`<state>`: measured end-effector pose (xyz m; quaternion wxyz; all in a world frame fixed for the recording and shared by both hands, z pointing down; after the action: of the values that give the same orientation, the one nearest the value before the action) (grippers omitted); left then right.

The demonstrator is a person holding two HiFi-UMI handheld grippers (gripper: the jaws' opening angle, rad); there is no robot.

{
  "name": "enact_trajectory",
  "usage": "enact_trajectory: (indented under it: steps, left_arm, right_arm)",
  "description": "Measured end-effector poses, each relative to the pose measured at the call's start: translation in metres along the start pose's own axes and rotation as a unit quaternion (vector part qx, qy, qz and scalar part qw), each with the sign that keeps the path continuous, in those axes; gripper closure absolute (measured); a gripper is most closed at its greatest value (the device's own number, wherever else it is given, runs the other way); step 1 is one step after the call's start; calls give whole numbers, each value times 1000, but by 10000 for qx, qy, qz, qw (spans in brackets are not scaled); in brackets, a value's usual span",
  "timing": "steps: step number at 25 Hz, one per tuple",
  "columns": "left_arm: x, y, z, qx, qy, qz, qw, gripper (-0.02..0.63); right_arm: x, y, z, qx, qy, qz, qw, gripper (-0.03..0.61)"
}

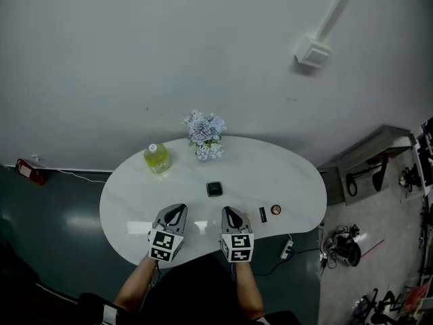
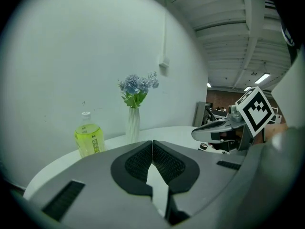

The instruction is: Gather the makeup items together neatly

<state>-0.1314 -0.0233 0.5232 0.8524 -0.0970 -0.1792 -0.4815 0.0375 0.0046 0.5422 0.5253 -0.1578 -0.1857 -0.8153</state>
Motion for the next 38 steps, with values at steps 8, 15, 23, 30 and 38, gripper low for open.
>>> enact_trajectory:
  steps: [8,15,23,30,38]
  left_arm:
    - [38,-10,19,-115,-402,10,9991,594]
    - [67,-17,42,-177,-780,76,9968,594]
    - [85,-29,55,-249,-989,27,9948,594]
    - [96,-40,59,-305,-1114,-56,9933,594]
    - [105,-52,66,-387,-1267,-195,9910,594]
  right_arm:
    - [50,23,15,302,-338,-162,9988,538]
    - [89,37,39,586,-632,-321,9958,537]
    - [129,50,56,931,-1009,-308,9900,395]
    - [157,65,70,869,-1539,96,9842,307]
    - [176,69,78,960,-1783,132,9792,301]
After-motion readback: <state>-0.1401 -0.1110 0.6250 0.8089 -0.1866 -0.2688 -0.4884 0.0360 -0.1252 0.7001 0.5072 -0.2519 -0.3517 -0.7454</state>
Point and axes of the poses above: the fingertips, and each gripper's own axes: x forward along the fingers, y to its right, z out of its underside, the point moved 4 cm from there along -x, backward along the fingers, and after that the axes turned 12 degrees about -z, right-handed, at the moved point
